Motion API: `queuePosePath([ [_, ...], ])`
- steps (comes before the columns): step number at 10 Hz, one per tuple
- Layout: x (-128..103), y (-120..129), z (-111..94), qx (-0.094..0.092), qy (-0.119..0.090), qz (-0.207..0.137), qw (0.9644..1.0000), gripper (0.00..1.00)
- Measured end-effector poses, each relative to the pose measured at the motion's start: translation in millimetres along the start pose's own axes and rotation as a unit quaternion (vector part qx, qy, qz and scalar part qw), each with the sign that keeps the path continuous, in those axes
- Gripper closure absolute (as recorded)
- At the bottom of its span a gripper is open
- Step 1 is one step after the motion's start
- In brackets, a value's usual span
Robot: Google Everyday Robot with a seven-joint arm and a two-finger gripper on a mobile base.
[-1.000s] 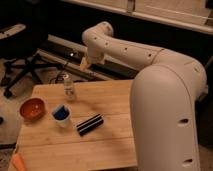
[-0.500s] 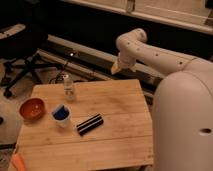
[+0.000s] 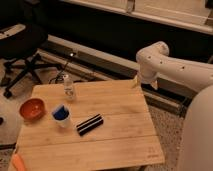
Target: Move the arm in a circular motion
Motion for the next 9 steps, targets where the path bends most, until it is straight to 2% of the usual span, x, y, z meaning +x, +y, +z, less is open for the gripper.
queuePosePath([
  [1, 27.5, 7.0, 0.9, 0.004, 0.019, -0.013, 0.9997, 0.2],
  [3, 91.0, 25.3, 2.7, 0.009, 0.067, -0.037, 0.997, 0.2],
  [4, 113.7, 32.9, 2.4, 0.006, 0.084, -0.045, 0.9954, 0.2],
  [5, 138.2, 54.6, -0.8, -0.006, 0.101, -0.062, 0.9929, 0.2],
  [7, 156.2, 100.9, -8.1, -0.037, 0.109, -0.1, 0.9883, 0.2],
  [8, 153.4, 125.5, -14.6, -0.054, 0.1, -0.12, 0.9863, 0.2],
  [9, 142.5, 163.5, -28.1, -0.081, 0.078, -0.152, 0.982, 0.2],
])
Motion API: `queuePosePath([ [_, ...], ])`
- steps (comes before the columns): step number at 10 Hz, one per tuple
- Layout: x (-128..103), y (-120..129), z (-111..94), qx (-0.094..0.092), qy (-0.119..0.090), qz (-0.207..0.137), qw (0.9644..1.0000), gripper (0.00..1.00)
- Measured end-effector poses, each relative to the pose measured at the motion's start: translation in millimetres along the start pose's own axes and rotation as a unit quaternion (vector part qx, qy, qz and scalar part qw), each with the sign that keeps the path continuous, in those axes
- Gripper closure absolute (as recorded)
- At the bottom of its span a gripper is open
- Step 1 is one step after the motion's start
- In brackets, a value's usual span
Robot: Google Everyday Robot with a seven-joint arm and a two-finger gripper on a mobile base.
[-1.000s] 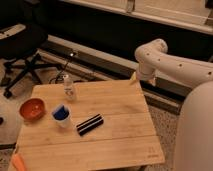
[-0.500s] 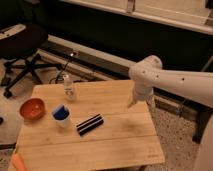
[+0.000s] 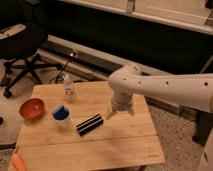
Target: Move the arm in a circular motion
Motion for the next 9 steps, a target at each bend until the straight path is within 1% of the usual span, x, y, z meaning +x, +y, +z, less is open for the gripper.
queuePosePath([
  [1, -20.9, 33.9, -12.1, -0.019, -0.025, -0.038, 0.9988, 0.2],
  [2, -40.4, 65.4, -25.4, -0.038, -0.049, -0.076, 0.9952, 0.2],
  [3, -58.3, 92.0, -38.7, -0.052, -0.071, -0.113, 0.9897, 0.2],
  [4, -77.7, 120.3, -53.5, -0.066, -0.094, -0.153, 0.9815, 0.2],
  [5, -91.4, 137.9, -63.5, -0.073, -0.109, -0.18, 0.9749, 0.2],
  [6, -121.1, 161.6, -79.8, -0.077, -0.138, -0.224, 0.9617, 0.2],
  [7, -137.4, 166.9, -85.0, -0.074, -0.15, -0.239, 0.9565, 0.2],
  [8, -158.7, 166.3, -88.8, -0.067, -0.162, -0.25, 0.9523, 0.2],
  [9, -184.4, 154.5, -90.2, -0.054, -0.173, -0.251, 0.9509, 0.2],
])
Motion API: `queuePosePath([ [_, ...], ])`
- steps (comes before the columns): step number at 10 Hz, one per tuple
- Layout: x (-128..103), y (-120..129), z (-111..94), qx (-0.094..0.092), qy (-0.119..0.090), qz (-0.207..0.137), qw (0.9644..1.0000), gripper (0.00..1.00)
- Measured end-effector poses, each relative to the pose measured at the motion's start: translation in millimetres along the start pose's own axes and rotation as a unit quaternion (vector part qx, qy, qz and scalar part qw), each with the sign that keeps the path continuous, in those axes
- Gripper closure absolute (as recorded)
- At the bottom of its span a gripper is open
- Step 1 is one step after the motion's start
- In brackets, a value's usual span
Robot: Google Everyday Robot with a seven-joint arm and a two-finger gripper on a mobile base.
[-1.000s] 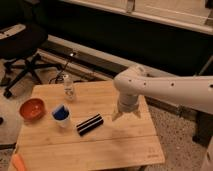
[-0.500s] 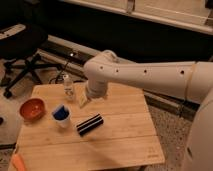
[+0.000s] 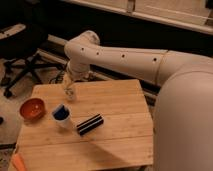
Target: Move the arm in a circular motion
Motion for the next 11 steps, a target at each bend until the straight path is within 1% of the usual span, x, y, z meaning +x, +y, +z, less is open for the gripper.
queuePosePath([
  [1, -13.9, -32.3, 0.6, 0.02, -0.008, 0.004, 0.9997, 0.2],
  [3, -22.4, -92.6, -4.0, 0.055, -0.017, 0.026, 0.998, 0.2],
  [4, -21.1, -124.5, -7.3, 0.072, -0.02, 0.043, 0.9963, 0.2],
  [6, -9.9, -172.7, -13.3, 0.098, -0.02, 0.076, 0.9921, 0.2],
  [7, 12.5, -208.8, -17.8, 0.116, -0.013, 0.112, 0.9869, 0.2],
  [8, 35.2, -233.1, -21.1, 0.126, -0.005, 0.143, 0.9815, 0.2],
  [9, 59.2, -252.0, -22.5, 0.133, 0.003, 0.174, 0.9757, 0.2],
  [10, 92.5, -273.3, -26.0, 0.142, 0.015, 0.212, 0.9668, 0.2],
  [11, 134.2, -292.2, -29.1, 0.151, 0.031, 0.253, 0.9552, 0.2],
])
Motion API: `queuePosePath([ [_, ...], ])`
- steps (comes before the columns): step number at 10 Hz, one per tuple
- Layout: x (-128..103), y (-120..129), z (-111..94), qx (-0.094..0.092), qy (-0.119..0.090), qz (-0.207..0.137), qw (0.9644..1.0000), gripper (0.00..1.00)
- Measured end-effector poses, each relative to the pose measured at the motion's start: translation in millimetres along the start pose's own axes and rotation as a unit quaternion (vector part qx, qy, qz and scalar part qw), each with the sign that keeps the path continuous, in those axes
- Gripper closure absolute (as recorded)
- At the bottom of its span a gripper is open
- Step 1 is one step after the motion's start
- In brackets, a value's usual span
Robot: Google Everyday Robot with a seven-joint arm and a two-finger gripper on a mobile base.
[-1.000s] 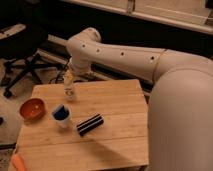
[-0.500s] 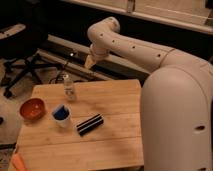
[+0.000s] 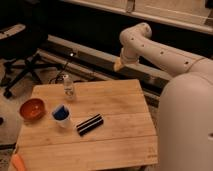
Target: Move the arm in a circular motion
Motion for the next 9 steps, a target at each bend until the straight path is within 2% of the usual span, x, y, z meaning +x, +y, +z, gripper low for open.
queuePosePath([
  [2, 50.6, -44.7, 5.0, 0.019, 0.032, 0.054, 0.9978, 0.2],
  [4, 101.7, -64.4, 2.2, 0.034, 0.065, 0.082, 0.9939, 0.2],
  [5, 127.0, -59.8, -1.9, 0.037, 0.081, 0.084, 0.9925, 0.2],
  [6, 157.3, -42.1, -10.3, 0.034, 0.099, 0.076, 0.9916, 0.2],
  [7, 175.9, -25.1, -18.1, 0.027, 0.11, 0.069, 0.9912, 0.2],
  [9, 213.5, 34.0, -38.8, -0.001, 0.133, 0.031, 0.9907, 0.2],
])
